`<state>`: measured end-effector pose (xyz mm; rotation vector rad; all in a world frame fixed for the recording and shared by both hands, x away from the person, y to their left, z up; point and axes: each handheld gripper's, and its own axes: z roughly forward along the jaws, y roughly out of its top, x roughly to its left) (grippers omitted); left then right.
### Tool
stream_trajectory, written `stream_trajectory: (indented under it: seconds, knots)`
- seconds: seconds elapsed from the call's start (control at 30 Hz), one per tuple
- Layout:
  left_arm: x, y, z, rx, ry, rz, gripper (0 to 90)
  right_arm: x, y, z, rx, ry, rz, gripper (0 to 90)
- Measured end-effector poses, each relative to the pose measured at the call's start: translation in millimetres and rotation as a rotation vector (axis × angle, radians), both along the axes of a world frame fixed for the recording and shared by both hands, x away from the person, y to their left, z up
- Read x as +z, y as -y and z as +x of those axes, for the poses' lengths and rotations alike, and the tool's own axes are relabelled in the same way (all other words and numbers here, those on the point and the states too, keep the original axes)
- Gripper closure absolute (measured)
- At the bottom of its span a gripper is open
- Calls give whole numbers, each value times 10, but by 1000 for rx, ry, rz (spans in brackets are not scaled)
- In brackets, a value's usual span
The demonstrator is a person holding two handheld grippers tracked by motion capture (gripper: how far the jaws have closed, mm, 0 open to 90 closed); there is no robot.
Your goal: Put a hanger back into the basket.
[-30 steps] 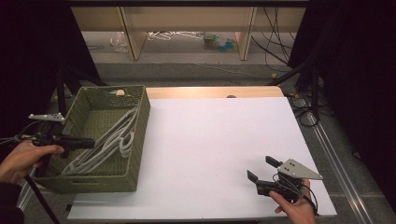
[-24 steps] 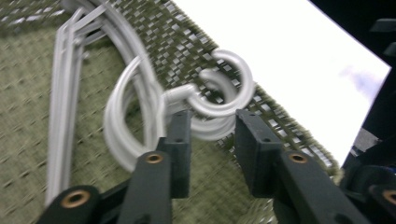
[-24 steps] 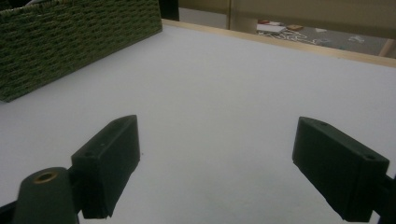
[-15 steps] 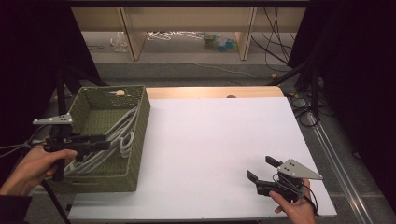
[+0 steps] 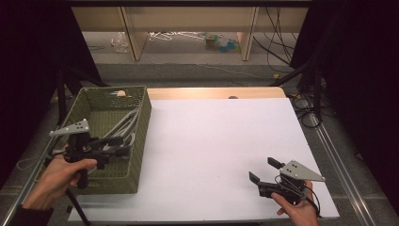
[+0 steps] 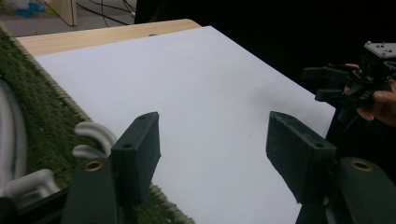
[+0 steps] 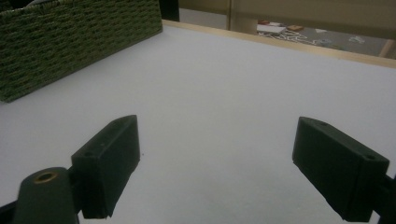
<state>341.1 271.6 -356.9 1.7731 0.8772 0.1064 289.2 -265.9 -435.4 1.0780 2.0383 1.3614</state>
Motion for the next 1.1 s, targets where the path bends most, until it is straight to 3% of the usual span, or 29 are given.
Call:
stream_trajectory:
  seconds: [0.13, 0.33, 0.43, 0.7, 0.9, 1.1]
  knots:
    - [-44, 167, -48, -22, 24, 33, 334, 1, 1, -1, 1, 0, 0, 160]
    - [-123, 440, -145, -39, 49, -2, 322, 7, 3, -7, 5, -4, -1, 160]
    - [-154, 534, -172, -46, 61, -15, 314, 2, 7, 7, 7, 20, -5, 160]
    - [-210, 725, -245, -71, 90, -4, 259, -3, -2, 12, 6, 33, 8, 159]
    - [-262, 835, -302, -50, 95, -9, 234, -2, -1, 12, 8, 36, 8, 159]
    - [-328, 959, -371, -59, 116, 6, 224, 2, -1, 7, 16, 30, 2, 159]
